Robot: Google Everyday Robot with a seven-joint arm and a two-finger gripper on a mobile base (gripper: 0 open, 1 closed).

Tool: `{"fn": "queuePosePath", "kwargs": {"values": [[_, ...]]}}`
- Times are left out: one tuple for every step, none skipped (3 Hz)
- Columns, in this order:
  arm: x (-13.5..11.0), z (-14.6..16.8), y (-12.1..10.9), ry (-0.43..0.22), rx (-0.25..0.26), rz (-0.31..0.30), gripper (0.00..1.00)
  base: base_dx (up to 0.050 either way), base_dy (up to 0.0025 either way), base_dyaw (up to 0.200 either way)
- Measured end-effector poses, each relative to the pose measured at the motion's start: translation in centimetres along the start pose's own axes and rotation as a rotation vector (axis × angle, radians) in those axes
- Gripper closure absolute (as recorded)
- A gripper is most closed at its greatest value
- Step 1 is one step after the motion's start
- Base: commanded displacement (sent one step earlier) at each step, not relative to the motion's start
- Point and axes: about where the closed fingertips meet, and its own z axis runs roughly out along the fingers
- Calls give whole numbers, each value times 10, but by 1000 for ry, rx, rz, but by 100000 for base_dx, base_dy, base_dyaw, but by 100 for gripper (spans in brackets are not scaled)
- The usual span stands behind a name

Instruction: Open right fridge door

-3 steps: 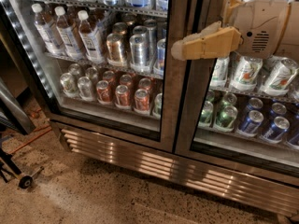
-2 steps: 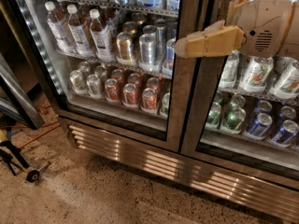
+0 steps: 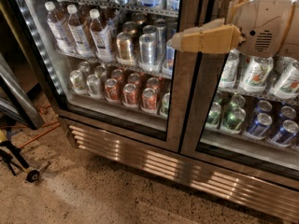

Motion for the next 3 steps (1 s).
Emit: {"fn": "queuePosePath", "kwargs": {"values": [[0, 0, 0, 0, 0, 0, 42, 0, 0, 0], [0, 0, 0, 0, 0, 0, 65, 0, 0, 0], [0, 0, 0, 0, 0, 0, 100, -3649, -1, 5]]}}
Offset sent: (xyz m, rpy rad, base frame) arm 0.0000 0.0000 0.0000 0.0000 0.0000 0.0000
